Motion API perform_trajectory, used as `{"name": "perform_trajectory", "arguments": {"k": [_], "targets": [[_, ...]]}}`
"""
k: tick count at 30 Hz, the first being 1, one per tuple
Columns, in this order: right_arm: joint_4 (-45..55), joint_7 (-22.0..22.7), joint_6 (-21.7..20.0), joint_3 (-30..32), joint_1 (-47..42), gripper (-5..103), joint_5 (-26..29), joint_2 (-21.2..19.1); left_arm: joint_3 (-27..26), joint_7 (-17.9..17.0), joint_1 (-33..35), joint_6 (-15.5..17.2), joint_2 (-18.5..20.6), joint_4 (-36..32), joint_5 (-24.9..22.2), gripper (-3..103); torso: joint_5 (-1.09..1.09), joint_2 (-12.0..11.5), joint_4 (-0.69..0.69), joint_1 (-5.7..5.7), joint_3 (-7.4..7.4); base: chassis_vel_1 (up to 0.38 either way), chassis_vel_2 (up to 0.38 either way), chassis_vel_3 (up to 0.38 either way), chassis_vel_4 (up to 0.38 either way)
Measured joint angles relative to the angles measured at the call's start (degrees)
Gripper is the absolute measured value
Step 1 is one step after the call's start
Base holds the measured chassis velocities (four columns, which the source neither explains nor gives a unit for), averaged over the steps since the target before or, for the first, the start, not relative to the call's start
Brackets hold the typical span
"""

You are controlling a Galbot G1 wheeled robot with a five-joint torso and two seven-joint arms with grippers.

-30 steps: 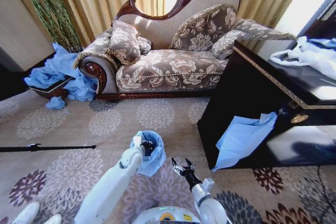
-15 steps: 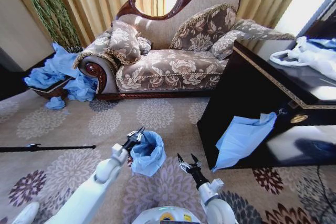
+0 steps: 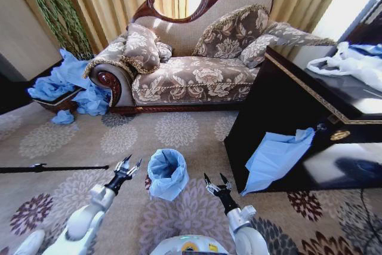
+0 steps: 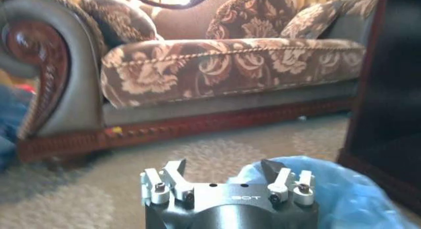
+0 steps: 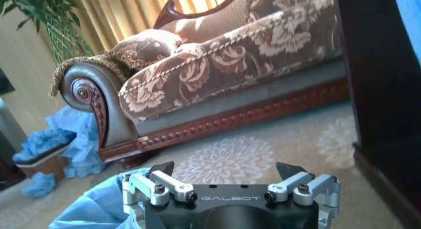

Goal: Place a garbage bag over the trash bin.

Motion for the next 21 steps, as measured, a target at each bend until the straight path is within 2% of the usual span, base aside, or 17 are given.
{"name": "perform_trajectory", "arguments": {"k": [1, 2, 3, 4, 6, 7, 10, 12, 16, 21], "targets": [[1.3, 0.6, 0.7, 0.4, -0.9, 100, -2.9, 1.0, -0.4, 1.0, 1.1, 0.4, -0.4, 0.0, -2.1, 86, 0.00, 0.0, 0.00, 0.00, 0.00, 0.000, 0.000, 0.000, 0.000], [2.5, 1.0, 0.7, 0.5, -1.9, 100, -4.2, 1.4, -0.8, 1.1, 1.8, 1.4, -0.6, -0.5, -2.5, 92, 0.00, 0.0, 0.00, 0.00, 0.00, 0.000, 0.000, 0.000, 0.000], [2.5, 1.0, 0.7, 0.5, -1.9, 100, -4.2, 1.4, -0.8, 1.1, 1.8, 1.4, -0.6, -0.5, -2.5, 92, 0.00, 0.0, 0.00, 0.00, 0.00, 0.000, 0.000, 0.000, 0.000], [4.5, 1.5, 0.0, 0.6, -3.3, 100, -5.2, 1.8, -1.2, 1.0, 2.8, 2.8, -1.0, -1.4, -3.0, 92, 0.00, 0.0, 0.00, 0.00, 0.00, 0.000, 0.000, 0.000, 0.000], [7.2, 2.3, -1.5, 0.6, -5.5, 100, -6.1, 2.1, -1.7, -0.1, 4.3, 3.8, -1.8, -2.9, -3.2, 98, 0.00, 0.0, -0.01, 0.00, 0.00, 0.000, 0.000, 0.000, 0.000], [7.2, 2.3, -1.5, 0.6, -5.5, 100, -6.1, 2.1, -1.7, -0.1, 4.3, 3.8, -1.8, -2.9, -3.2, 98, 0.00, 0.0, -0.01, 0.00, 0.00, 0.000, 0.000, 0.000, 0.000], [10.5, 4.3, -1.9, 1.2, -8.3, 100, -7.7, 2.7, -2.6, -3.0, 7.3, 6.2, -4.4, -6.6, -4.4, 100, 0.00, 0.0, 0.00, 0.00, 0.00, 0.000, 0.000, 0.000, 0.000], [13.4, 5.5, -2.6, 2.0, -10.5, 100, -7.9, 3.0, -3.8, -4.2, 10.4, 9.1, -6.6, -10.8, -6.4, 100, 0.03, 0.0, 0.00, -0.01, 0.00, 0.000, 0.000, 0.000, 0.000], [15.7, 6.8, -3.0, 2.2, -12.0, 100, -7.9, 2.2, -4.6, -4.5, 13.0, 10.0, -8.3, -13.7, -6.4, 100, 0.02, 0.0, 0.01, -0.01, 0.00, 0.000, 0.000, 0.000, 0.000], [18.1, 8.9, -2.5, 1.6, -14.3, 100, -8.0, 1.7, -6.0, -4.1, 15.7, 9.4, -10.3, -16.4, -2.7, 100, 0.02, 0.0, 0.01, 0.00, 0.00, 0.000, 0.000, 0.000, 0.000]]}}
